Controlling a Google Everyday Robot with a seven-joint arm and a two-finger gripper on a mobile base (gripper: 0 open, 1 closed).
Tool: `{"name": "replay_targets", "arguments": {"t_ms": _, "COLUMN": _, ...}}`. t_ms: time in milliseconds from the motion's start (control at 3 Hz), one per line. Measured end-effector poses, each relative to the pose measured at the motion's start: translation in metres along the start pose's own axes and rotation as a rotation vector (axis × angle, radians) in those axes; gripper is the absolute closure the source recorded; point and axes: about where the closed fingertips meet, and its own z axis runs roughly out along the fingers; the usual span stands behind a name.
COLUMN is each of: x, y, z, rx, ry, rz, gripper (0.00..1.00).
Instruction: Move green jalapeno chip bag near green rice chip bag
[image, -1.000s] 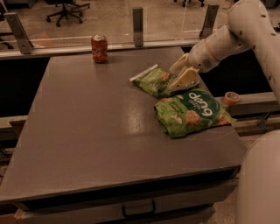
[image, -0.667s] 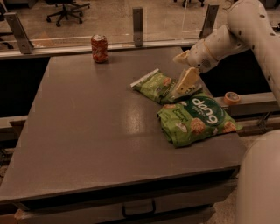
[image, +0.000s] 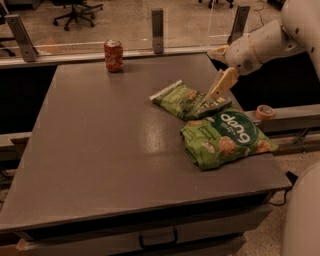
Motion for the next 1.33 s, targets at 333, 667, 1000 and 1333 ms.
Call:
{"name": "replay_targets", "arguments": {"t_ms": 333, "x": -0.02, "y": -0.015, "z": -0.068, "rx": 0.162, "ry": -0.059, "rz": -0.033, "gripper": 0.0}}
{"name": "replay_targets", "arguments": {"t_ms": 667, "x": -0.043, "y": -0.03, "z": -0.158, "rx": 0.369, "ry": -0.087, "rz": -0.082, "gripper": 0.0}}
{"name": "replay_targets", "arguments": {"t_ms": 1000, "x": -0.045, "y": -0.032, "z": -0.154, "rx": 0.363, "ry": -0.091, "rz": -0.083, "gripper": 0.0}}
{"name": "replay_targets", "arguments": {"t_ms": 1333, "x": -0.038, "y": -0.043, "z": -0.174, "rx": 0.439, "ry": -0.164, "rz": -0.034, "gripper": 0.0}}
